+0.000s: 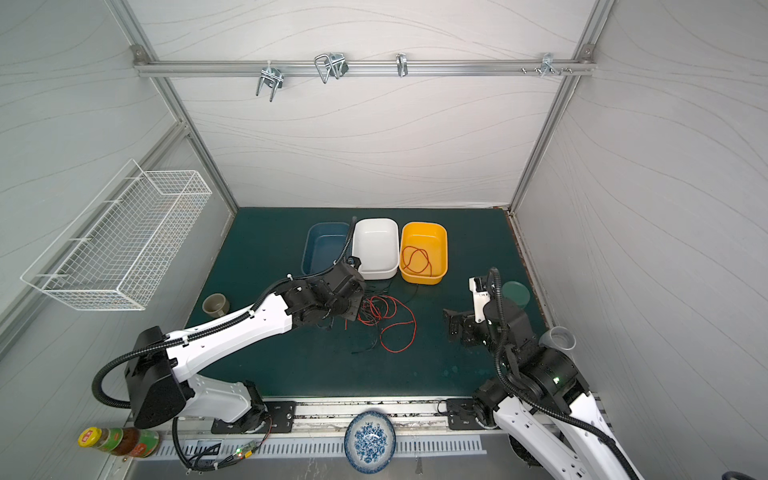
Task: Untangle the cables
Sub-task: 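Reach the left gripper into the cable pile and grasp a black cable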
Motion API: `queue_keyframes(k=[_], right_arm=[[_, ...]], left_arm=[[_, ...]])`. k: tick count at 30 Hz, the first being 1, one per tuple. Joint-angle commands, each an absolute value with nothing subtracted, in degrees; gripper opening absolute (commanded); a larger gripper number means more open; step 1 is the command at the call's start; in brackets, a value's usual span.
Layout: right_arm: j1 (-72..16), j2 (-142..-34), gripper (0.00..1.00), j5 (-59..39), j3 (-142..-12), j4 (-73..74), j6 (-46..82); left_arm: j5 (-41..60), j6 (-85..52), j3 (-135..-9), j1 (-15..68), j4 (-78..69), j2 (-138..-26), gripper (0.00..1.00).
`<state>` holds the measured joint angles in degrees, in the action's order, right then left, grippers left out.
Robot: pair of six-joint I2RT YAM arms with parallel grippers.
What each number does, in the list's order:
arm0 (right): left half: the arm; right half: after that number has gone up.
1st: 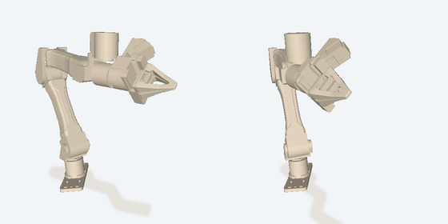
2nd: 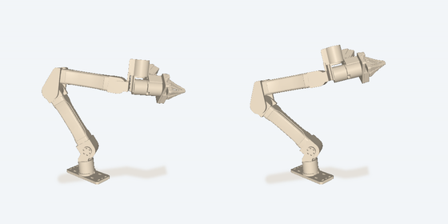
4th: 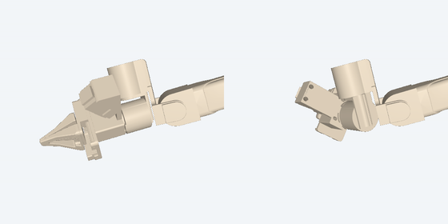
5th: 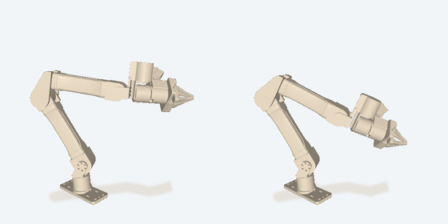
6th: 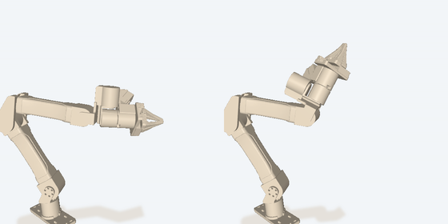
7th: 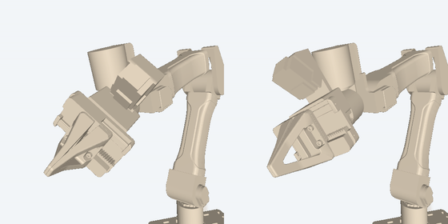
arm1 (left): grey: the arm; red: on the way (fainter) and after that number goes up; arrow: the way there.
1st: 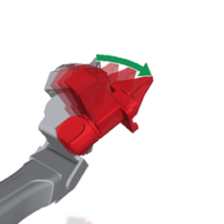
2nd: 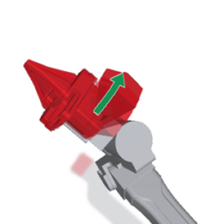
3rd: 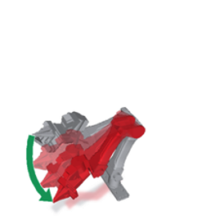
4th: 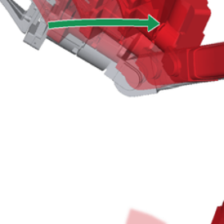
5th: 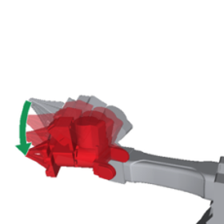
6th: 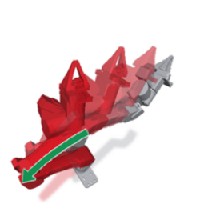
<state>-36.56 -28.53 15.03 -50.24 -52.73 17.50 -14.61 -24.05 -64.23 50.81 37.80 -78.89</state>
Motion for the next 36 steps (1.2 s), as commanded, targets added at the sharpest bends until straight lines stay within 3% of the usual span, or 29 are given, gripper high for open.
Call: queue_keyframes(k=[1, 21, 36], right_arm=[[-37.58, -28.54, 0.99, 15.65, -49.90, -51.83, 16.85], [-39.74, -30.50, 0.99, 16.52, -50.02, -52.18, 17.23], [-40.42, -30.41, 0.99, 16.44, -49.92, -51.94, 17.05]], left_arm=[[-13.79, -23.40, -68.63, 51.18, 40.61, -76.24, 0.00], [-13.02, -17.76, -83.90, 51.09, 44.70, -73.39, 0.00], [-9.95, -18.47, -87.32, 51.15, 35.88, -71.65, 0.00]])
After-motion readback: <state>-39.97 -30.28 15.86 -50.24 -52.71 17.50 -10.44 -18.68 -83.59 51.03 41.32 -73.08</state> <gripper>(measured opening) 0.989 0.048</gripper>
